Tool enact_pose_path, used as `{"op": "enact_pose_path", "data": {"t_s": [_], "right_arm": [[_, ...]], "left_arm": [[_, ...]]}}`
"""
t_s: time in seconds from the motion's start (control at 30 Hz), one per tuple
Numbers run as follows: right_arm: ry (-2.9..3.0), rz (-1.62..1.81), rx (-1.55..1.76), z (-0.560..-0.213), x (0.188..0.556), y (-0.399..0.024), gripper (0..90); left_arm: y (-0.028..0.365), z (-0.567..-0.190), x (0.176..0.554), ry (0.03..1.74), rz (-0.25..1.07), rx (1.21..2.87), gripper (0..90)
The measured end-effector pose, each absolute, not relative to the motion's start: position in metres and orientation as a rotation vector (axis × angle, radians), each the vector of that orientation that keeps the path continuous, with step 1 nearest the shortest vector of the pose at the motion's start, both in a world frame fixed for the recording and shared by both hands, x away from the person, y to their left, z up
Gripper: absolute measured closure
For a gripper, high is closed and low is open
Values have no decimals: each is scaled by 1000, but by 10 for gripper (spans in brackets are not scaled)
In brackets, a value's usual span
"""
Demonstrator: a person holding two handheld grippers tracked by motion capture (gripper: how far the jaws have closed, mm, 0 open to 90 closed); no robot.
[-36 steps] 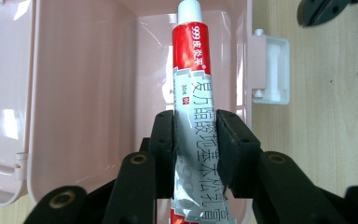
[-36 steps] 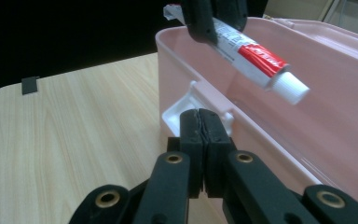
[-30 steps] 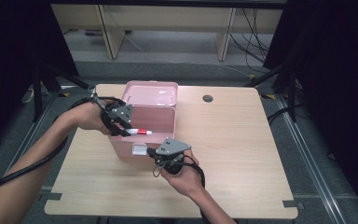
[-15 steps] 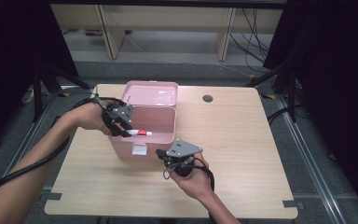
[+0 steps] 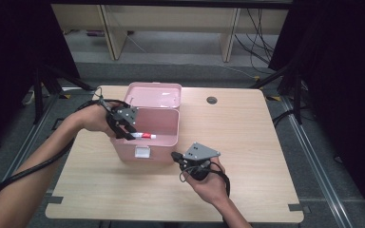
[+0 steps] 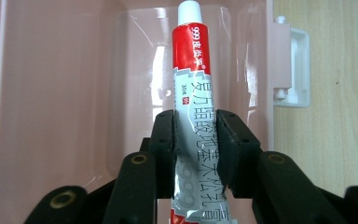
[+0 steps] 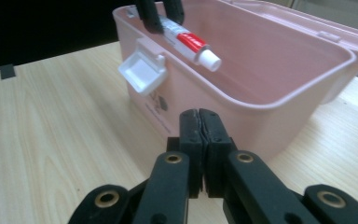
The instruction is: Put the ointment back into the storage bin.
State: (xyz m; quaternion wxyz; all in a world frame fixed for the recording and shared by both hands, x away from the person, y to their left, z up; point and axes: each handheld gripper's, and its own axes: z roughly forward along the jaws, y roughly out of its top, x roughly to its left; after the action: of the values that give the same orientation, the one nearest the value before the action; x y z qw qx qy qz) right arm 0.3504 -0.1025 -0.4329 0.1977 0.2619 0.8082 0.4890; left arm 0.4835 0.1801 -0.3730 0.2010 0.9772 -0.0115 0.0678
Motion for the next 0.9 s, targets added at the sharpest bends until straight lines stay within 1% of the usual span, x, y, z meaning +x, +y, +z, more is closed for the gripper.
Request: {"op": "enact_pose_path", "data": {"t_s": [0.27,0.33,0.63,0.9], "right_arm": [[2222,1368,824,-435,351,-119,894],[2226,1341,796,-435,352,-126,894],[2202,1321,903,-444,352,-150,893],[2168,1287,927,-449,351,-173,893]], "left_arm": [[178,-376,484,-35,180,2744,686],[177,-377,484,-40,173,2753,686],[173,-383,486,-53,157,2766,686],[170,-386,488,-41,141,2766,686]]}}
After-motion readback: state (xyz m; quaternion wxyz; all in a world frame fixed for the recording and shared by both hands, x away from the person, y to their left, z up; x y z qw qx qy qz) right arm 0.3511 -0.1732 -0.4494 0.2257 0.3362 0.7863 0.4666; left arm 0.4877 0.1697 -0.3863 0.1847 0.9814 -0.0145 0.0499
